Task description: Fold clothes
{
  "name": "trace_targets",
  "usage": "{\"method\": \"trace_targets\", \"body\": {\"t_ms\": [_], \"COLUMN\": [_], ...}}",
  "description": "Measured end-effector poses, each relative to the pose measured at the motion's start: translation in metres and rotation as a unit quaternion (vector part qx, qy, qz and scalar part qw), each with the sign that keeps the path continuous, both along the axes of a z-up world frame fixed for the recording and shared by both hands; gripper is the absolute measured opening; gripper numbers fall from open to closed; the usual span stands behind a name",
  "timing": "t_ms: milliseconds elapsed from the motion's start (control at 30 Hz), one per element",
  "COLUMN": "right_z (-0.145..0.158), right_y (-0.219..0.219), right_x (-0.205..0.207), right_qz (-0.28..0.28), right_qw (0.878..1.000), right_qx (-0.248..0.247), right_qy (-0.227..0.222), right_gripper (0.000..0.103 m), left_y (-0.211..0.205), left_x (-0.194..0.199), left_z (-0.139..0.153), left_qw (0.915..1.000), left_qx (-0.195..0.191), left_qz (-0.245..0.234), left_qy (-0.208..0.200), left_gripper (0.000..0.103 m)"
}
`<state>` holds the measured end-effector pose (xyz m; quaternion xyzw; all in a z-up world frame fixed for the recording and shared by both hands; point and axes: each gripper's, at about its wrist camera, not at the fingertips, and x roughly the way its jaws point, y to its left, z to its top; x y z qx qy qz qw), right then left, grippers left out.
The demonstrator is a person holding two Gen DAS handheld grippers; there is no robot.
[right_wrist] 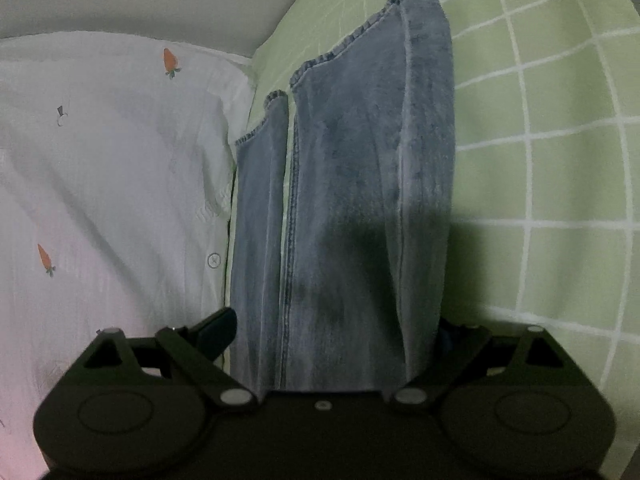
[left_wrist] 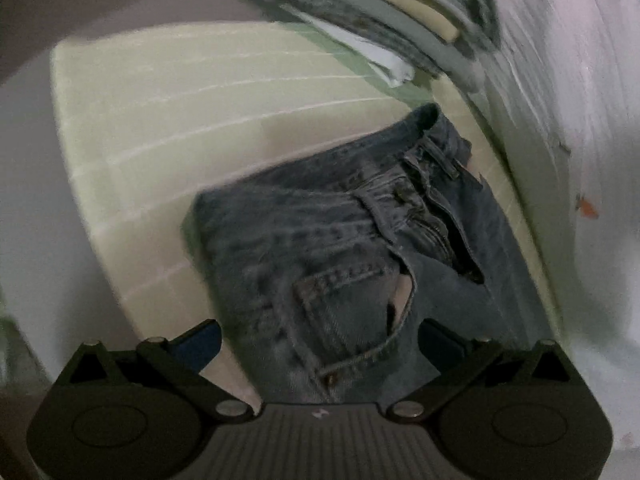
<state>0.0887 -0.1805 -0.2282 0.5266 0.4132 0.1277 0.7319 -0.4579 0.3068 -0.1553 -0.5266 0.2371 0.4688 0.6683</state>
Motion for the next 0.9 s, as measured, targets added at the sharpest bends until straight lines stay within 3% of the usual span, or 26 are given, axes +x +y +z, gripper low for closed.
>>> {"method": "trace_targets", "body": {"t_ms": [100, 333, 467, 600, 633, 700, 733, 800, 833, 900], "right_z": [-0.001, -0.007, -0.011, -0.02, -0.021, -0.02, -0.019, -0.015, -0.012, -0.001], "right_y": [-0.002, -0.016, -0.029, -0.045, -0.047, -0.048, -0.047, -0.047, -0.047, -0.05], "right_x": [0.001, 0.011, 0.026, 0.041, 0.044, 0.051, 0.054, 0.058, 0.057, 0.054], "right_qz": [-0.018, -0.069, -0.09, -0.114, -0.114, -0.103, -0.096, -0.086, -0.084, -0.081], "right_qw": [1.0, 0.996, 0.995, 0.991, 0.991, 0.993, 0.993, 0.994, 0.995, 0.996], "right_qx": [0.009, 0.044, 0.04, 0.04, 0.035, 0.015, 0.002, -0.018, -0.023, -0.035], "right_qy": [0.008, 0.036, 0.035, 0.05, 0.054, 0.06, 0.062, 0.059, 0.05, 0.025], "right_gripper": [0.095, 0.091, 0.071, 0.037, 0.033, 0.016, 0.013, 0.005, 0.005, 0.004], "left_y": [0.003, -0.006, -0.011, -0.012, -0.011, -0.009, -0.007, -0.004, -0.005, -0.006], "left_x": [0.008, 0.011, 0.012, 0.009, 0.009, 0.009, 0.008, 0.003, 0.0, -0.005], "left_z": [-0.001, -0.003, -0.003, -0.001, 0.001, 0.003, 0.004, 0.005, 0.007, 0.013], "left_qw": [0.9996, 0.9973, 0.9949, 0.9922, 0.9917, 0.9902, 0.9892, 0.9864, 0.9853, 0.983], "left_qx": [0.021, 0.051, 0.064, 0.061, 0.057, 0.047, 0.04, 0.027, 0.025, 0.026], "left_qz": [0.006, 0.048, 0.074, 0.103, 0.106, 0.118, 0.128, 0.15, 0.161, 0.177], "left_qy": [0.019, 0.02, 0.025, 0.036, 0.045, 0.057, 0.061, 0.062, 0.053, 0.039], "left_gripper": [0.103, 0.102, 0.098, 0.08, 0.076, 0.054, 0.031, 0.024, 0.018, 0.017]}}
